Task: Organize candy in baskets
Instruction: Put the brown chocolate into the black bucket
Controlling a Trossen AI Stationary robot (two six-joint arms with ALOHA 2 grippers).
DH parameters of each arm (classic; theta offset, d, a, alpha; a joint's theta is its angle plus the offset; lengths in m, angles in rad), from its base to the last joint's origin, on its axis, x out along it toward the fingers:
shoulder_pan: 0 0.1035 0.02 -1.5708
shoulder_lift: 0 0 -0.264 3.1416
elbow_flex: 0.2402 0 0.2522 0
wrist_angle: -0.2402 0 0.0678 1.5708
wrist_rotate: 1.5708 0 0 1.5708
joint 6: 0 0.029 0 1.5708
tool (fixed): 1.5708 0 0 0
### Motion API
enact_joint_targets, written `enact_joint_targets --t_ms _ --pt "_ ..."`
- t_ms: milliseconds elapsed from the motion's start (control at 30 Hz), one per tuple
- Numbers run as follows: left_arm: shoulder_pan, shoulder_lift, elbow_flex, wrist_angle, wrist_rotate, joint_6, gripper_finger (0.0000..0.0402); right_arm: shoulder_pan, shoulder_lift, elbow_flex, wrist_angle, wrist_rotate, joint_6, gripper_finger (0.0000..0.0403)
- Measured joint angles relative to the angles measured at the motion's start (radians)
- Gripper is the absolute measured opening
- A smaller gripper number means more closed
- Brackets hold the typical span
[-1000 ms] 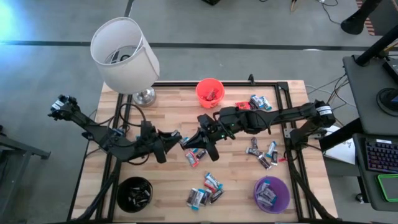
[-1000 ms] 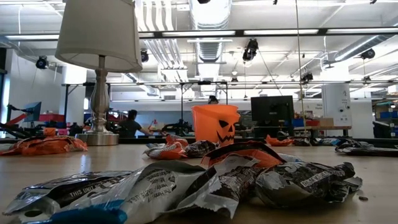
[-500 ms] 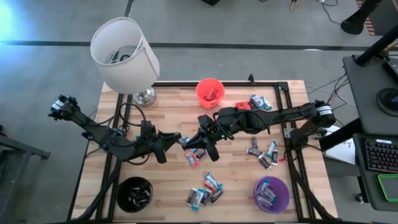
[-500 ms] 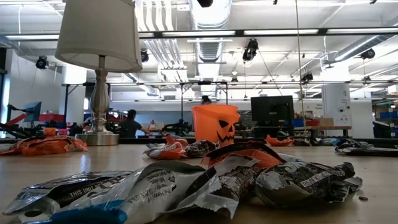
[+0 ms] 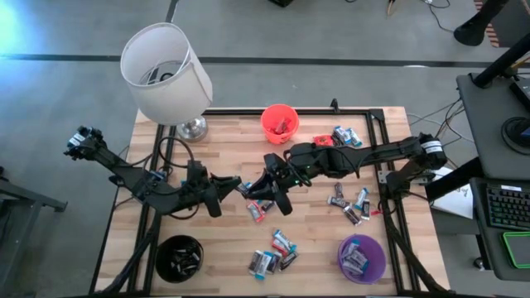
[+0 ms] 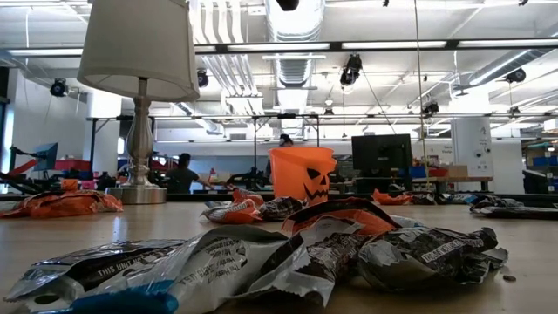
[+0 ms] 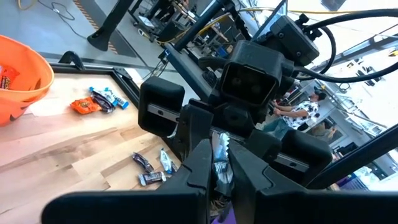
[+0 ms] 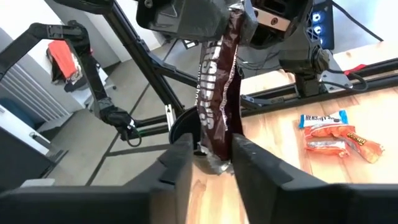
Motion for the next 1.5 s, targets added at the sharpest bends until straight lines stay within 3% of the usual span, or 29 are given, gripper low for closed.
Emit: enact_joint_targets --t_ms 167,333,700,900,1200,1500 --pt "0.0 -0.003 0.0 -0.008 0.022 0.014 0.0012 0.0 -0.027 0.0 -0.093 -0.027 0.041 0.0147" --pt "0.0 -0.02 0.0 -0.027 0.178 0.012 0.0011 0.0 -0.071 0.0 -0.291 -0.055 0.047 0.0155" --pt "-0.005 -0.04 0.0 -0.388 0.429 -0.206 0.0011 -0.001 -0.128 0.0 -0.66 -0.052 -0.003 0.0141" --pt "-0.022 -0.04 0.0 -0.552 0.501 -0.307 0.0011 -0.001 -0.128 -0.001 -0.735 -0.049 -0.013 0.0137" --pt "-0.077 -0.04 0.0 -0.592 0.699 -0.372 0.0011 -0.001 -0.128 -0.001 -0.785 -0.043 -0.019 0.0141" --pt "-0.173 -0.04 0.0 -0.709 0.805 -0.471 0.0011 -0.001 -0.127 -0.001 -0.788 -0.043 -0.016 0.0135"
